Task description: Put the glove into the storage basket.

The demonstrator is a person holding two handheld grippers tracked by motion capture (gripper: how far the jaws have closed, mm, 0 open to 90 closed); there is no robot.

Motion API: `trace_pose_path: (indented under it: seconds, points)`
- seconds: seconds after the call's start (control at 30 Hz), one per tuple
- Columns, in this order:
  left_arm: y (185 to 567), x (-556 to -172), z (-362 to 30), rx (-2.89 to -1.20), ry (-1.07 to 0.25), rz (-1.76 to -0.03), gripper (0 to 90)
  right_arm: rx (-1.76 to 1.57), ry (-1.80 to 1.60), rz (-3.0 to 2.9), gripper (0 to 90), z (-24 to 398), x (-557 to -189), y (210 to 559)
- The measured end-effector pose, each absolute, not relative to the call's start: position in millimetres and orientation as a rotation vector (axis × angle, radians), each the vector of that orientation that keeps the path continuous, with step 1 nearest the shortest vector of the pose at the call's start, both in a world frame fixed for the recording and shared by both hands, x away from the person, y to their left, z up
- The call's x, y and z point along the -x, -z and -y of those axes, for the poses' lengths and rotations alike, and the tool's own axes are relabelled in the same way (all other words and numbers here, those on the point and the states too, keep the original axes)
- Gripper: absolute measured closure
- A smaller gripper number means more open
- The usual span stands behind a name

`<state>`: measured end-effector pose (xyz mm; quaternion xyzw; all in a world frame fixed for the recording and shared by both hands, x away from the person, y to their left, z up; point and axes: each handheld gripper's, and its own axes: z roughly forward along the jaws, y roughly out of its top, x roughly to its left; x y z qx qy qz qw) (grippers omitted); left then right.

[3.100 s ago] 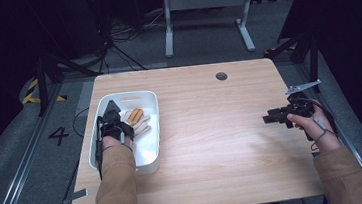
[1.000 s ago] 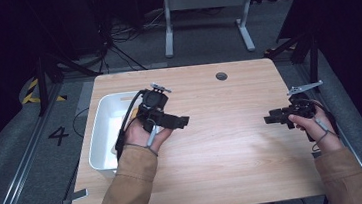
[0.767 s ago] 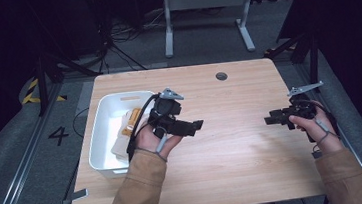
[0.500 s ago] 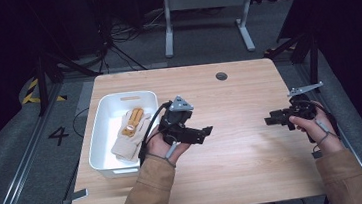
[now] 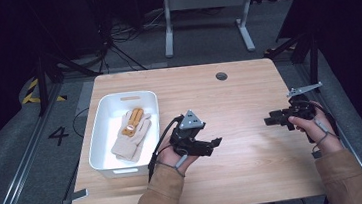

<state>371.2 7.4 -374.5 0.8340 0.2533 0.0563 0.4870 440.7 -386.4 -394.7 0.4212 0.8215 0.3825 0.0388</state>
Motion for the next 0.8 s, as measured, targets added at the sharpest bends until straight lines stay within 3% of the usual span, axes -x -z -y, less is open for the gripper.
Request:
trace_pose_path:
  seconds: [0.37, 0.8]
  points:
    - [397, -369, -9, -2.021, -0.068, -0.637, 26.0, -1.293, -1.173, -2.522, 46.8, 387, -441, 396]
    - [427, -368, 1, -2.105, -0.074, -0.654, 26.4, -1.29, -1.171, -2.529, 46.3, 385, -441, 398]
